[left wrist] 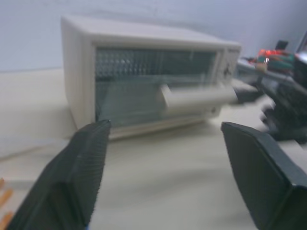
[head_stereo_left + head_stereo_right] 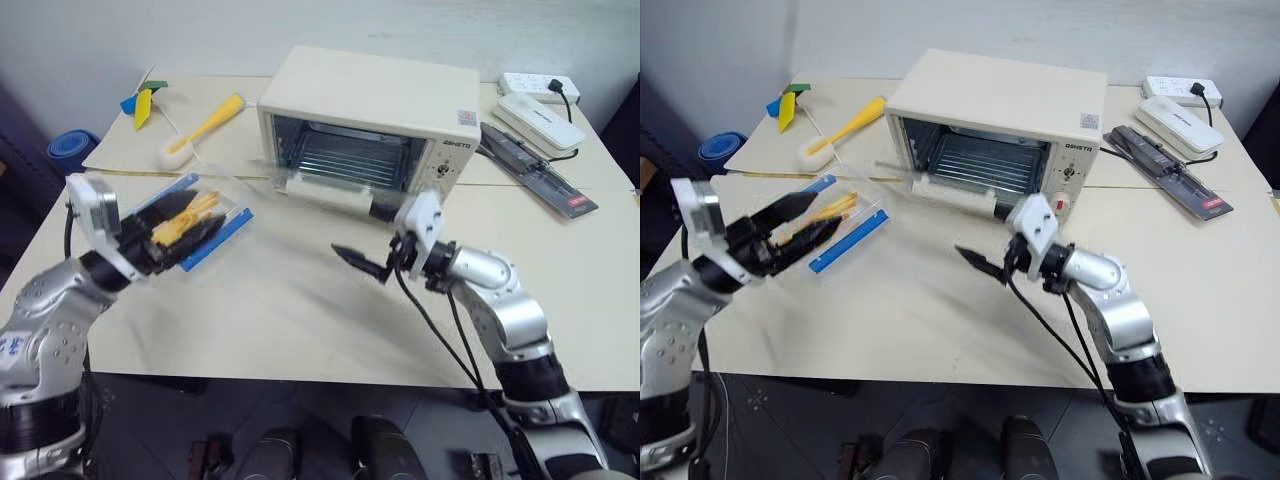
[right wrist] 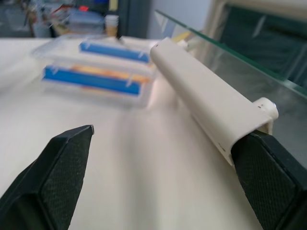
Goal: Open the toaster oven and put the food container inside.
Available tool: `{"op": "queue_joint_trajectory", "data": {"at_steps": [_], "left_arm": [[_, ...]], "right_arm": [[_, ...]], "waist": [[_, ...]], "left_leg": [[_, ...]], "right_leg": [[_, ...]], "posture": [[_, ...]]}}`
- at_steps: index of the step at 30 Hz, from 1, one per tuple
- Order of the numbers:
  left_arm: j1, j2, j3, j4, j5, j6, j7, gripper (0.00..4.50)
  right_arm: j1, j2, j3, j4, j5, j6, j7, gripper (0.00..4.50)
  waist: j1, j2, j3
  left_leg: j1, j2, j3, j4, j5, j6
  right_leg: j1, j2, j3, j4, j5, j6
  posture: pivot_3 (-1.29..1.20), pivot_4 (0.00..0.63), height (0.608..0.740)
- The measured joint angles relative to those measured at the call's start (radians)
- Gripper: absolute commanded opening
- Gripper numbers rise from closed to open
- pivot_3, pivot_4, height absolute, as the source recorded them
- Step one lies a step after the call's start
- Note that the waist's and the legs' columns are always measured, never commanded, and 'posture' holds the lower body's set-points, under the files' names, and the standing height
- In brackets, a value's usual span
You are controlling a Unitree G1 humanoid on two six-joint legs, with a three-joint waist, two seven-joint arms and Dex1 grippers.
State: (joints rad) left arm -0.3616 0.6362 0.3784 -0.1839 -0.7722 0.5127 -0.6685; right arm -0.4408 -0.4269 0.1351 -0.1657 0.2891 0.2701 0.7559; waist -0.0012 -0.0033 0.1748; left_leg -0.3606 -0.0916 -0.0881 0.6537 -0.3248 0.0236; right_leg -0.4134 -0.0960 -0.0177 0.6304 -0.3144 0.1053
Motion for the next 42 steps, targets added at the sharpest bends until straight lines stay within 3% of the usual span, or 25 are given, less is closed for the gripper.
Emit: {"op": "queue_joint_trajectory", "data": {"at_steps": [5, 8, 10, 17, 25, 31, 34, 37, 42], "left_arm": [[-0.303, -0.048, -0.134, 0.276, 0.149, -0.083, 0.007, 1.37], [-0.411, -0.068, -0.214, 0.43, 0.252, -0.167, -0.039, 0.39], [-0.443, -0.075, -0.271, 0.51, 0.312, -0.224, -0.091, 0.04], [-0.449, -0.082, -0.431, 0.646, 0.497, -0.385, -0.25, 0.04], [-0.269, -0.128, -0.461, 0.54, 0.578, -0.418, -0.197, 0.04], [-0.148, -0.144, -0.44, 0.434, 0.617, -0.451, -0.109, 0.04], [-0.056, -0.175, -0.394, 0.378, 0.59, -0.482, -0.073, 0.64], [0.097, -0.191, -0.298, 0.232, 0.467, -0.456, -0.073, 1.51], [0.368, -0.159, -0.009, -0.041, 0.271, -0.318, 0.021, 3.06]], "right_arm": [[0.071, 0.002, 0.039, -0.007, -0.067, -0.052, -0.006, 4.5], [0.078, 0.007, 0.044, -0.008, -0.089, -0.08, -0.012, 4.5], [0.09, 0.007, 0.044, -0.009, -0.101, -0.101, -0.015, 4.5], [0.279, -0.016, 0.006, -0.064, -0.111, -0.164, -0.031, 4.5], [0.62, -0.053, -0.199, -0.159, -0.057, -0.317, -0.036, 4.5], [0.565, -0.038, -0.301, -0.183, 0.035, -0.35, -0.063, 4.5], [0.471, -0.029, -0.299, -0.184, 0.102, -0.353, -0.051, 4.5], [0.381, -0.007, -0.297, -0.167, 0.154, -0.351, -0.047, 4.5], [0.286, 0.007, -0.255, -0.105, 0.155, -0.375, -0.008, 4.5]], "waist": [[-0.003, -0.001, 0.0], [-0.007, -0.001, 0.0], [-0.007, -0.001, 0.0], [0.001, -0.001, 0.0], [0.001, -0.001, 0.0], [-0.001, -0.001, 0.0], [-0.001, -0.001, 0.0], [-0.005, -0.001, 0.0], [-0.001, -0.001, 0.0]], "left_leg": [[0.0, -0.001, 0.001, 0.005, 0.0, 0.0], [0.0, -0.001, 0.001, 0.004, -0.001, -0.001], [0.0, -0.001, 0.001, 0.004, -0.001, -0.001], [-0.009, -0.001, -0.003, 0.01, -0.001, -0.001], [-0.008, -0.001, -0.001, 0.011, -0.001, -0.001], [-0.006, -0.001, -0.001, 0.011, 0.0, -0.002], [-0.006, -0.001, -0.001, 0.011, 0.0, -0.002], [-0.008, 0.0, -0.001, 0.01, -0.001, -0.002], [-0.008, 0.0, -0.001, 0.01, -0.001, -0.002]], "right_leg": [[0.0, 0.0, 0.0, 0.005, 0.0, 0.0], [-0.002, 0.001, 0.001, 0.006, 0.0, 0.0], [-0.002, 0.001, 0.001, 0.007, 0.0, 0.0], [-0.006, 0.001, 0.0, 0.007, 0.0, 0.0], [-0.007, 0.001, 0.002, 0.01, 0.0, 0.0], [-0.006, 0.001, 0.003, 0.013, 0.0, 0.0], [-0.006, 0.001, 0.003, 0.013, 0.0, 0.0], [-0.008, 0.001, 0.004, 0.012, 0.0, 0.0], [-0.009, 0.001, 0.005, 0.012, 0.0, 0.0]], "posture": [[0.0, 0.15, 0.74], [0.0, 0.15, 0.74], [0.0, 0.15, 0.74], [0.0, 0.15, 0.74], [0.0, 0.15, 0.74], [0.0, 0.15, 0.74], [0.0, 0.15, 0.74], [0.0, 0.15, 0.74], [0.0, 0.15, 0.74]]}}
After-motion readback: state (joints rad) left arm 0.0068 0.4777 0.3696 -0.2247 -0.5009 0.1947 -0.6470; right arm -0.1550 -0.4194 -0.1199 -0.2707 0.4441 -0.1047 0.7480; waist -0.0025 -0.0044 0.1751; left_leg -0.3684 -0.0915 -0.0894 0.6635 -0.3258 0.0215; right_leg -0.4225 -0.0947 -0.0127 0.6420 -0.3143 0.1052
